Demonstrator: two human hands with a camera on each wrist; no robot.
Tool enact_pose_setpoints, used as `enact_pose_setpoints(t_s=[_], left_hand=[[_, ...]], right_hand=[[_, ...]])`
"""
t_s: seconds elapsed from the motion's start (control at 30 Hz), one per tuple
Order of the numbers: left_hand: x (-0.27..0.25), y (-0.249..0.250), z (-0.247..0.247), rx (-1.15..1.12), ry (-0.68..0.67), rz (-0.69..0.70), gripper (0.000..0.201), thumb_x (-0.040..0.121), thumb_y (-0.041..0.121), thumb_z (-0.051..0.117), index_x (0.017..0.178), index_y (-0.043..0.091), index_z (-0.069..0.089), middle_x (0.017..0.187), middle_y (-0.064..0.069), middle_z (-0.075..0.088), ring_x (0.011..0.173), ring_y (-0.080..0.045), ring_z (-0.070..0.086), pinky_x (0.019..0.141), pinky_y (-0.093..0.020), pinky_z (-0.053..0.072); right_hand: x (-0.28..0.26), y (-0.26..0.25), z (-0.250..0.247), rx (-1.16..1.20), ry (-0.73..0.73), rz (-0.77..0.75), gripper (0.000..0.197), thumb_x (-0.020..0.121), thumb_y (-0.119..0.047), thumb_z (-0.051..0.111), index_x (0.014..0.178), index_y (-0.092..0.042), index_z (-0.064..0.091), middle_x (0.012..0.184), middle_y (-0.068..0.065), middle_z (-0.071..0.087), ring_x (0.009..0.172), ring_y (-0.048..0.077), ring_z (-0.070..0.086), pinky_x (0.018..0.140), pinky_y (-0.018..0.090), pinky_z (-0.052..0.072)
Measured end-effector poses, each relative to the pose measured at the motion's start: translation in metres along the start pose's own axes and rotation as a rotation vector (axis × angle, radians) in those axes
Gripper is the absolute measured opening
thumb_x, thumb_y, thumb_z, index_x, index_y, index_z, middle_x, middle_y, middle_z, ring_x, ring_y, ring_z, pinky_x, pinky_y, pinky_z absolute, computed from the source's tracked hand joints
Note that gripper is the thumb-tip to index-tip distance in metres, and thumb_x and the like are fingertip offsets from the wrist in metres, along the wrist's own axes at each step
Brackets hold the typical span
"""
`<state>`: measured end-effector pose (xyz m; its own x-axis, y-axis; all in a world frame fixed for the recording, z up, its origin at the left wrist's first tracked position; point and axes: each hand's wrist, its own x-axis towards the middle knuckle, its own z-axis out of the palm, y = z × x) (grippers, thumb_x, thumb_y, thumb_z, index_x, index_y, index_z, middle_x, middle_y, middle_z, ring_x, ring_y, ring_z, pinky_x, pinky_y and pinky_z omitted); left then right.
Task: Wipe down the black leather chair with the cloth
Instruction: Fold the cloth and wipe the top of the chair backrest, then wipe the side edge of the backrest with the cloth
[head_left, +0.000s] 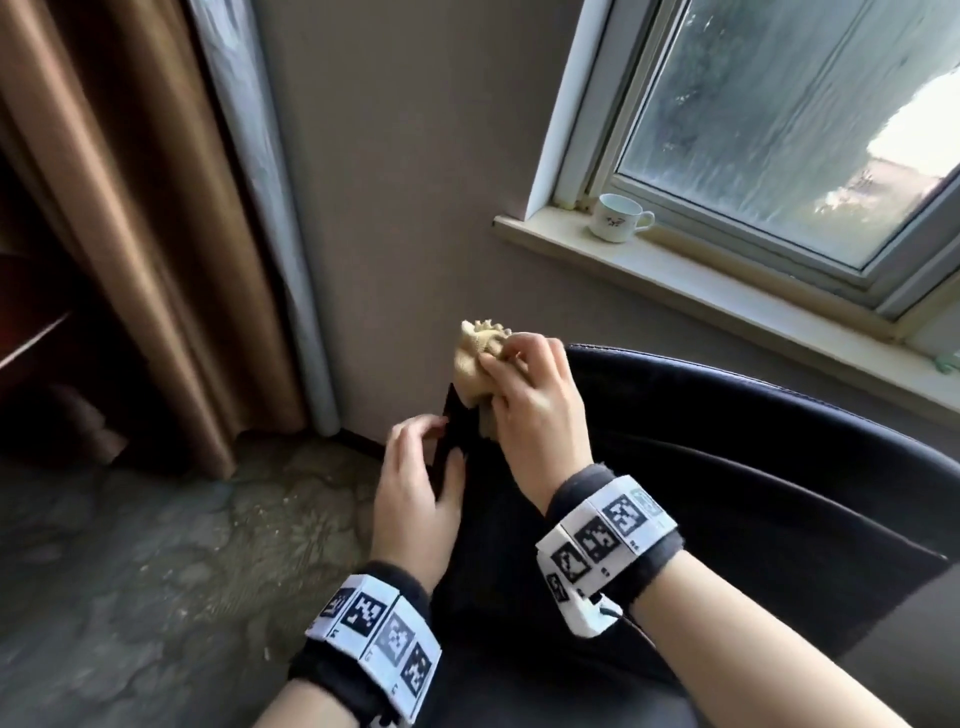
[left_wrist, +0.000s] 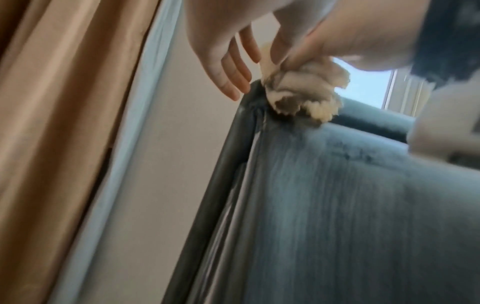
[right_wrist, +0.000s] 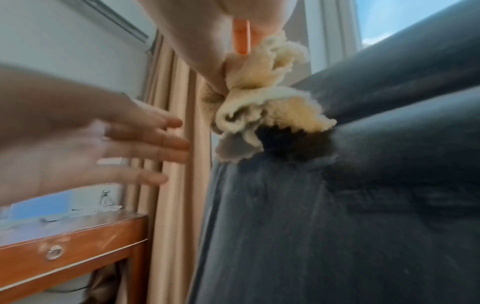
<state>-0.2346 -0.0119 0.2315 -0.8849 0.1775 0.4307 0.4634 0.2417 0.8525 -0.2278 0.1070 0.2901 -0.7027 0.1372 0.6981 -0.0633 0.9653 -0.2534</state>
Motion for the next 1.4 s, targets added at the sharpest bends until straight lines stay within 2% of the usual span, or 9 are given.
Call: enact_pose_setpoints(t_s=[0.2, 0.37, 0.6, 0.73, 0.87, 1.0, 1.1, 1.27, 1.4], left_hand=[[0.019, 0.007, 0.009, 0.067, -0.074, 0.022, 0.028, 0.085, 0.021, 0.05, 0.107, 0.008, 0.062, 0.103, -0.003, 0.054, 0.098, -0.011, 0.053, 0.087, -0.007, 0.034], [0.008, 0.0, 0.016, 0.028, -0.165, -0.148, 0.029, 0.093, 0.011, 0.051, 0.121, 0.009, 0.058, 0.115, -0.009, 0.054, 0.105, -0.022, 0.057, 0.085, -0.012, 0.035], [0.008, -0.008, 0.021, -0.043, -0.22, -0.206, 0.05, 0.083, 0.013, 0.066, 0.13, 0.008, 0.049, 0.127, -0.011, 0.045, 0.117, -0.018, 0.049, 0.089, 0.0, 0.026], [0.003, -0.024, 0.029, 0.142, -0.114, -0.013, 0.053, 0.065, 0.014, 0.081, 0.114, 0.007, 0.061, 0.125, -0.013, 0.047, 0.113, -0.023, 0.053, 0.098, -0.016, 0.035], [-0.009, -0.052, 0.038, 0.204, -0.047, 0.079, 0.039, 0.064, 0.006, 0.078, 0.101, 0.003, 0.067, 0.12, 0.001, 0.047, 0.102, -0.021, 0.061, 0.082, -0.031, 0.056], [-0.051, -0.094, 0.039, 0.364, -0.194, -0.043, 0.041, 0.053, 0.005, 0.084, 0.092, 0.003, 0.071, 0.107, -0.001, 0.061, 0.086, -0.019, 0.058, 0.057, -0.033, 0.059], [-0.056, -0.106, 0.027, 0.336, -0.292, -0.2, 0.034, 0.067, 0.006, 0.076, 0.101, 0.003, 0.069, 0.112, -0.006, 0.065, 0.087, -0.028, 0.065, 0.071, -0.033, 0.054], [-0.012, -0.069, 0.02, 0.036, -0.02, -0.088, 0.033, 0.069, 0.006, 0.069, 0.102, 0.003, 0.068, 0.11, 0.001, 0.062, 0.093, -0.008, 0.055, 0.086, -0.002, 0.035], [0.009, -0.046, 0.034, -0.005, 0.023, 0.069, 0.032, 0.07, 0.01, 0.061, 0.101, 0.006, 0.068, 0.109, -0.005, 0.062, 0.096, -0.013, 0.058, 0.086, -0.017, 0.044]], right_hand=[[-0.035, 0.005, 0.005, -0.118, -0.348, -0.091, 0.036, 0.078, -0.017, 0.042, 0.103, -0.004, 0.066, 0.101, 0.009, 0.062, 0.086, 0.022, 0.049, 0.063, 0.033, 0.055], [-0.032, -0.001, 0.003, 0.032, -0.24, 0.103, 0.019, 0.074, -0.002, 0.062, 0.091, -0.003, 0.069, 0.094, 0.012, 0.061, 0.085, 0.026, 0.058, 0.072, 0.021, 0.047], [-0.002, 0.001, -0.029, -0.02, -0.72, -0.169, 0.048, 0.073, -0.007, 0.068, 0.12, -0.006, 0.061, 0.12, 0.01, 0.062, 0.104, 0.028, 0.058, 0.093, 0.037, 0.05], [0.033, 0.026, -0.043, -0.212, -0.565, -0.201, 0.049, 0.08, -0.024, 0.065, 0.128, -0.022, 0.055, 0.138, 0.007, 0.05, 0.132, 0.03, 0.039, 0.11, 0.045, 0.032], [0.036, 0.042, -0.032, -0.427, -0.778, -0.109, 0.067, 0.085, -0.04, 0.06, 0.142, -0.041, 0.026, 0.151, 0.005, 0.03, 0.135, 0.029, 0.03, 0.109, 0.048, 0.026], [0.02, 0.043, -0.019, -0.441, -0.667, -0.141, 0.073, 0.081, -0.039, 0.066, 0.143, -0.037, 0.027, 0.142, 0.009, 0.038, 0.123, 0.034, 0.038, 0.102, 0.052, 0.027], [0.016, 0.044, -0.013, -0.474, -0.603, -0.16, 0.076, 0.079, -0.039, 0.067, 0.143, -0.036, 0.027, 0.141, 0.01, 0.039, 0.123, 0.035, 0.038, 0.102, 0.052, 0.025], [0.014, 0.045, -0.012, -0.481, -0.577, -0.183, 0.078, 0.077, -0.039, 0.068, 0.143, -0.036, 0.027, 0.139, 0.01, 0.04, 0.121, 0.035, 0.039, 0.101, 0.051, 0.026], [0.014, 0.049, -0.01, -0.486, -0.568, -0.171, 0.079, 0.076, -0.038, 0.069, 0.143, -0.037, 0.027, 0.138, 0.01, 0.04, 0.121, 0.034, 0.038, 0.101, 0.051, 0.026]])
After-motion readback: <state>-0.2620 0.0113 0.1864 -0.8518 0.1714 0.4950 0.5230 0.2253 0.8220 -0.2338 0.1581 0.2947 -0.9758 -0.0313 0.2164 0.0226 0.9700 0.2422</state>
